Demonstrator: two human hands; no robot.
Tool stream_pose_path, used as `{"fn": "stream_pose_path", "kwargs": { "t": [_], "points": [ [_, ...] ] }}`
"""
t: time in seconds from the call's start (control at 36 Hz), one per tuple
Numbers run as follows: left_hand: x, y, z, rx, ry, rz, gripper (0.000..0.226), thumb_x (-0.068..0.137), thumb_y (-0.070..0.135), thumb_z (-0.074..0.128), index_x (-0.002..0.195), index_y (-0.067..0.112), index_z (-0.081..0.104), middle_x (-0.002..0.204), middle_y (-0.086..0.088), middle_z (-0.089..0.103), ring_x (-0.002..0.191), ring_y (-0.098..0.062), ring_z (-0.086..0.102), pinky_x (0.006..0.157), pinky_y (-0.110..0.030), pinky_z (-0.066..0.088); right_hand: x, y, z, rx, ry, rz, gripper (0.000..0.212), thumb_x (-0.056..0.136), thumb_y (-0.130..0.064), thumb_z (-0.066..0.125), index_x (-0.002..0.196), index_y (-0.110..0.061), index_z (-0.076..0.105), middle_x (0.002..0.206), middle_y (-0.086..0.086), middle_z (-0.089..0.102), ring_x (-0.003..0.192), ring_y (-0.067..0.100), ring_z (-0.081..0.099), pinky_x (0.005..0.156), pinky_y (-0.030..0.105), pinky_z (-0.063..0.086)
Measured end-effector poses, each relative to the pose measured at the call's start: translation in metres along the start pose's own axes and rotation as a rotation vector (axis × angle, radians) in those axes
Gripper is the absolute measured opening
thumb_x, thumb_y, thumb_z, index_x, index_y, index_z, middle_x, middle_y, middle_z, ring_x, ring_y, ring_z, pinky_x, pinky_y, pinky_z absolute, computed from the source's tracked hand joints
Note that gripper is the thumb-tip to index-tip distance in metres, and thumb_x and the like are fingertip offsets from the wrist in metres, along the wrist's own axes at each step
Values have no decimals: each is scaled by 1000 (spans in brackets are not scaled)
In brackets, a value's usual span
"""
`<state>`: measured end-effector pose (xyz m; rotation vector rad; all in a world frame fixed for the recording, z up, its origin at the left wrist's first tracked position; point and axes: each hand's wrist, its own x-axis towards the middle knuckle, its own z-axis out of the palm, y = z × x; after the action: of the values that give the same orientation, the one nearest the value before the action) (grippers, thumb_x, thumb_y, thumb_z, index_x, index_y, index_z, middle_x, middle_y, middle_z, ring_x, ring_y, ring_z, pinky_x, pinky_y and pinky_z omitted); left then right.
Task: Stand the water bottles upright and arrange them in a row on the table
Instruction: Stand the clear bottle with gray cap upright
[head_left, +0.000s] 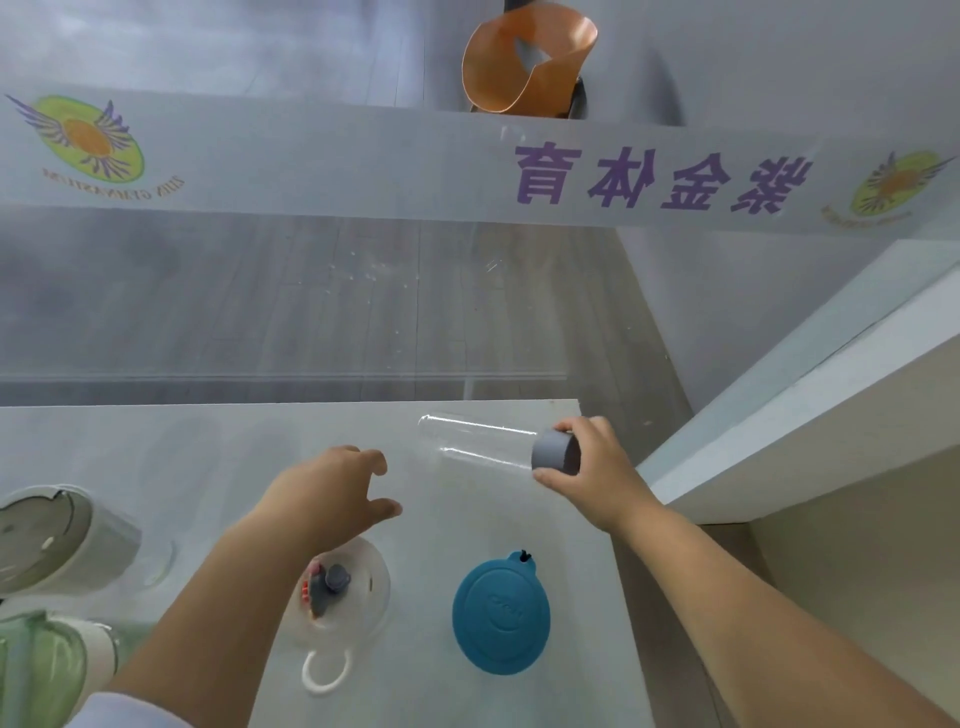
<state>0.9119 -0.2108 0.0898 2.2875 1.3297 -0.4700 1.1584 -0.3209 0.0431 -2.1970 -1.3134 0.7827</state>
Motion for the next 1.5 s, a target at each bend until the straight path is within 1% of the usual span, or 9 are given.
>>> {"fn": "stream_pose_path", "kwargs": {
  "t": [0.14, 0.22, 0.42, 0.56, 0.75, 0.92, 1.17, 1.36, 1.5],
  "points": [
    [-3, -1, -2, 10, 19, -1, 52, 83, 52, 59, 128, 27, 49, 129, 1, 56, 106, -18, 59, 93, -31, 50, 2, -30, -24, 27, 137, -120, 49, 81, -29, 70, 123, -22, 46, 117, -4, 39, 102, 12, 45, 87, 26, 44],
    [-4, -1, -3, 12, 28, 2, 53, 83, 52, 59, 128, 27, 49, 129, 2, 56, 106, -18, 59, 92, -30, 49, 6, -47, -35, -58, 173, -220, 51, 82, -27, 70, 127, -19, 47, 123, 1, 45, 107, 16, 48, 91, 29, 44],
    [-8, -4, -4, 13, 34, 8, 53, 83, 53, 58, 128, 27, 48, 128, 2, 56, 107, -19, 58, 92, -32, 50, 16, -73, -46, -307, 61, -307, 53, 83, -23, 67, 131, -17, 47, 128, 7, 47, 113, 27, 49, 96, 37, 44],
    [-9, -1, -5, 3, 41, 17, 54, 83, 52, 59, 129, 26, 48, 130, 1, 56, 108, -19, 58, 92, -30, 48, 16, -83, -43, -389, -78, -284, 48, 84, -17, 61, 130, -19, 47, 127, 5, 48, 112, 26, 50, 94, 40, 47],
    [-10, 0, -5, -3, 38, 19, 54, 84, 51, 59, 129, 25, 48, 131, 0, 56, 109, -19, 58, 93, -30, 48, 11, -87, -43, -420, -130, -265, 53, 83, -21, 64, 132, -20, 44, 127, 5, 48, 111, 25, 51, 92, 40, 50],
    [-11, -1, -6, 1, 39, 22, 53, 83, 52, 59, 128, 26, 49, 129, 1, 56, 108, -19, 58, 92, -31, 49, 8, -91, -46, -423, -132, -253, 59, 83, -26, 66, 137, -20, 41, 132, 4, 46, 115, 24, 50, 95, 36, 48],
    [-17, -1, -14, 42, 56, 52, 53, 82, 53, 59, 127, 26, 50, 127, 1, 56, 106, -19, 58, 92, -32, 50, -5, -105, -62, -404, -114, -176, 64, 86, -36, 62, 142, -23, 35, 145, 0, 38, 128, 21, 41, 102, 41, 41],
    [-34, 1, -28, 81, 120, 117, 54, 83, 53, 58, 128, 26, 49, 129, 1, 55, 110, -20, 57, 96, -34, 47, -32, -121, -84, -511, -92, -111, 61, 88, -40, 59, 141, -21, 36, 143, 4, 42, 127, 23, 43, 102, 42, 41],
    [-53, 2, -40, 96, 171, 160, 55, 82, 55, 58, 128, 27, 49, 130, 1, 56, 110, -20, 58, 95, -34, 47, -60, -133, -90, -595, -86, -33, 62, 87, -44, 59, 140, -23, 36, 137, 3, 49, 119, 25, 51, 94, 42, 47]
  ]
}}
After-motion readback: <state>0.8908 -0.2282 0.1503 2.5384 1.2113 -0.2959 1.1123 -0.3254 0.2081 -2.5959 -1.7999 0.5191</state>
